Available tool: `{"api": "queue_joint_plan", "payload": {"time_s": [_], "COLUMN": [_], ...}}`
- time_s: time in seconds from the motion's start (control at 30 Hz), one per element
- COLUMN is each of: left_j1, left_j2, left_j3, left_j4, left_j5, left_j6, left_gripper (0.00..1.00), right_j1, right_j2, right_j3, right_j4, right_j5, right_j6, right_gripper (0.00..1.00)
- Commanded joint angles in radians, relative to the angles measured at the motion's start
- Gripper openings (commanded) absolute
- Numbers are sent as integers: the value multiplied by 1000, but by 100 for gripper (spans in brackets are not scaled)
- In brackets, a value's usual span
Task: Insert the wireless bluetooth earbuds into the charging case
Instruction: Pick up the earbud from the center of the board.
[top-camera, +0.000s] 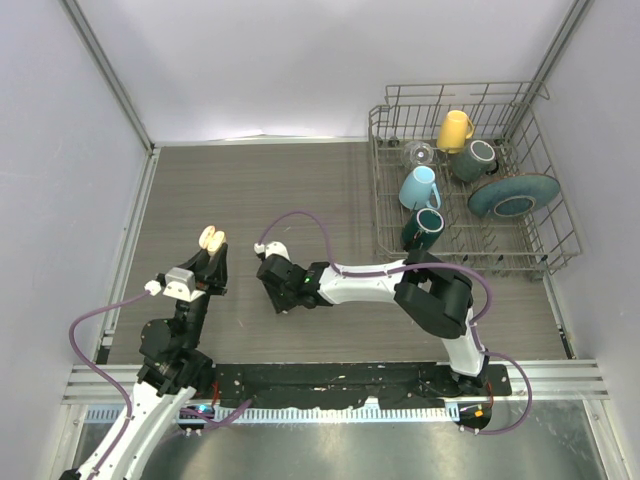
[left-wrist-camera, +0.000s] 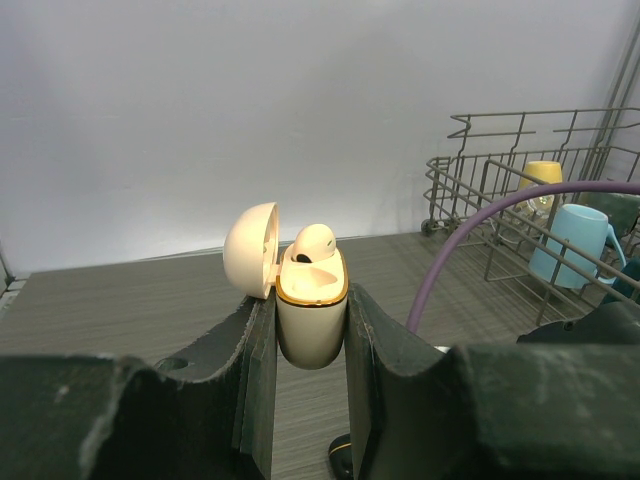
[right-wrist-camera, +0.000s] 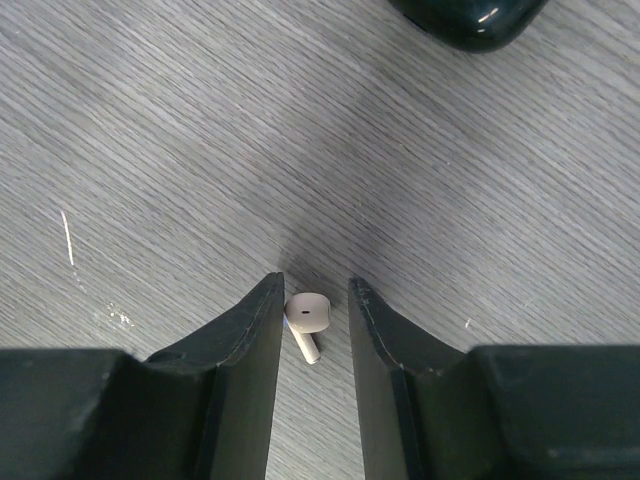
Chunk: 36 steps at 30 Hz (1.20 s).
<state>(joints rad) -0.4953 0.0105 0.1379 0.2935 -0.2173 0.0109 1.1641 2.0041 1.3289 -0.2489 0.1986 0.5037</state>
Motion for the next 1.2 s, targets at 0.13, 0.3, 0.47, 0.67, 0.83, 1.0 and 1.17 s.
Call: {"api": "queue_joint_plan", "payload": {"time_s": [0.13, 0.3, 0.47, 0.67, 0.83, 1.0, 1.17], "left_j1": [4, 4, 4, 6, 4, 4, 6], "left_j2": [-53, -53, -53, -52, -53, -53, -52], "left_j3": [9, 8, 8, 8, 8, 9, 6], "left_j4": [15, 13, 13, 13, 12, 10, 15], "left_j5": [-13, -13, -13, -14, -17, -17, -21], "left_j6": [3, -2, 0, 0, 0, 1, -2], "left_gripper": [0, 0, 0, 0, 0, 0, 0], "right_j1": [5, 3, 2, 2, 2, 2, 3], "right_j2": [1, 1, -2, -18, -21, -16, -7], "right_j3": [20, 12, 10, 26, 56, 62, 69], "right_j4": [-70, -111, -124, -127, -170, -182, -182], "right_j5": [94, 142, 145, 153, 144, 130, 116], "right_j6": [87, 153, 174, 185, 214, 240, 234], "right_gripper": [32, 30, 41, 54, 55, 54, 50]}}
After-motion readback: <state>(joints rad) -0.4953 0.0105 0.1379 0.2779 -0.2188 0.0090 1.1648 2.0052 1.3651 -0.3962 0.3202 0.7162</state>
